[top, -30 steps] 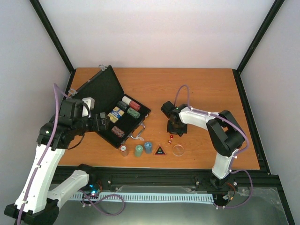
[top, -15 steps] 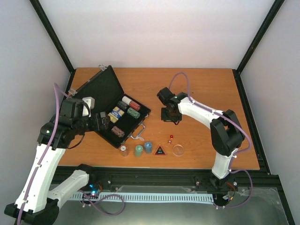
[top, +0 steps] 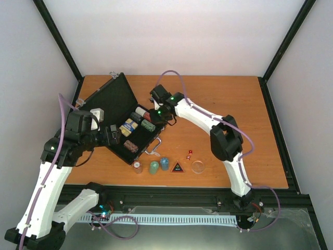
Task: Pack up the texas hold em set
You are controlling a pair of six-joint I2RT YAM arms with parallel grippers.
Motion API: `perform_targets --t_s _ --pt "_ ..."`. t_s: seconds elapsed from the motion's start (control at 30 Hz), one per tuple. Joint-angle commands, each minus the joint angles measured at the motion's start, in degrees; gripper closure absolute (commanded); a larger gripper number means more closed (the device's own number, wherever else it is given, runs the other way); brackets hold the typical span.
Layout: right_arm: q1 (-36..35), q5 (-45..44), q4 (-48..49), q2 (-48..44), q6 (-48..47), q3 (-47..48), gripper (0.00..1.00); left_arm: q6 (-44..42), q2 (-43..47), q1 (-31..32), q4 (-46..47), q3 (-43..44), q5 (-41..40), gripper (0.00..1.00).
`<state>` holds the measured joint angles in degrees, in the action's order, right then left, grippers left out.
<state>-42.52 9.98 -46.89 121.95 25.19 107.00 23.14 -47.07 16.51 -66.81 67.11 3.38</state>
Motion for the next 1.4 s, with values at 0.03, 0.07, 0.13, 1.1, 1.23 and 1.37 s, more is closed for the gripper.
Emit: perform_targets --t_s 0.03,0.07,0.13,1.1,1.23,1.37 --pt "-2.99 4.66 -0.73 5.52 -3.61 7.14 0.97 1.36 1.25 0.23 0.92 0.3 -1.22 0.0" --pt "-3.64 5.0 -0.48 6.15 -3.91 8.03 0.97 1.45 1.42 0.27 0.7 0.23 -1.28 0.0" --pt "-4.91 5.29 -0.05 7.42 -4.45 9.88 0.97 1.56 1.58 0.27 0.48 0.08 -1.38 0.0" --pt "-10.37 -1.56 -2.83 22.69 -3.66 23.71 0.97 0.53 4.91 0.27 -4.18 -0.05 -1.61 0.0" --pt "-10.47 -3.04 -3.09 23.56 -3.38 24.07 0.97 0.13 5.35 0.27 -4.9 0.16 -1.96 0.0" --pt "-10.56 -3.76 -2.02 24.31 -2.89 24.25 0.95 -0.45 5.48 0.29 -5.18 0.31 -2.11 0.0"
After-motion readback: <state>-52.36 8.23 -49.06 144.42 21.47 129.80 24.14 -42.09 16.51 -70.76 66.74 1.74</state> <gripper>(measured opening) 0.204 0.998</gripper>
